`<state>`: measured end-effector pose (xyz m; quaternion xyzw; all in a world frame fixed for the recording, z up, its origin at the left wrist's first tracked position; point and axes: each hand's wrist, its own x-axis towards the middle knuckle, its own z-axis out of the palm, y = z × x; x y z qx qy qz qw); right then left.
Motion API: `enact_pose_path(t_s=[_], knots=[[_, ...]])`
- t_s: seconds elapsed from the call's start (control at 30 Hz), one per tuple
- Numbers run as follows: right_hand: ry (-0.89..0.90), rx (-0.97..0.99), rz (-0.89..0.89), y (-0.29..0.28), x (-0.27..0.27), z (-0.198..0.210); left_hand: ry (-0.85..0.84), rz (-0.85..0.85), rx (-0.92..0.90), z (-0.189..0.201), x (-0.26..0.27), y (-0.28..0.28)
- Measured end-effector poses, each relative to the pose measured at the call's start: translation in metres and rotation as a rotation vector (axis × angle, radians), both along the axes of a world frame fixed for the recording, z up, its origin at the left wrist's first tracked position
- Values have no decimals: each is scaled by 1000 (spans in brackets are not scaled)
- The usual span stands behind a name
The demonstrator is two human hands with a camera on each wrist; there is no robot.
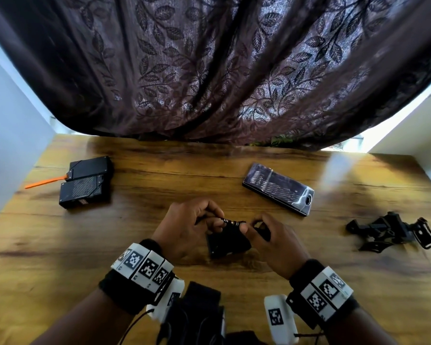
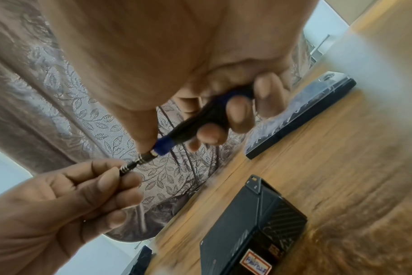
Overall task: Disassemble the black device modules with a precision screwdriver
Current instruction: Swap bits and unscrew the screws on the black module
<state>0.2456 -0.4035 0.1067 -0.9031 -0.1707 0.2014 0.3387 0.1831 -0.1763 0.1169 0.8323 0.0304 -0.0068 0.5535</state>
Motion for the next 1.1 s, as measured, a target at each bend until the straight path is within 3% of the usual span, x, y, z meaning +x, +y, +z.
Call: enact_pose_path(t_s=[0.17,0.3,0.4,0.6,1.1], knots=[[45,204,31,-25,1,-18,14,24,-27,-7,-4,9],[79,406,-68,-34,-7,-19,55,27,-28,-19,-8,11],[63,450,-120,-39,-11,-17,77,29,33,-34,-10,13],[87,428,-145,-42,-17,-16,210,-118,410,-83,-17,13],[9,315,-94,-28,-26,-25,222,-102,533,-87,-18,6]])
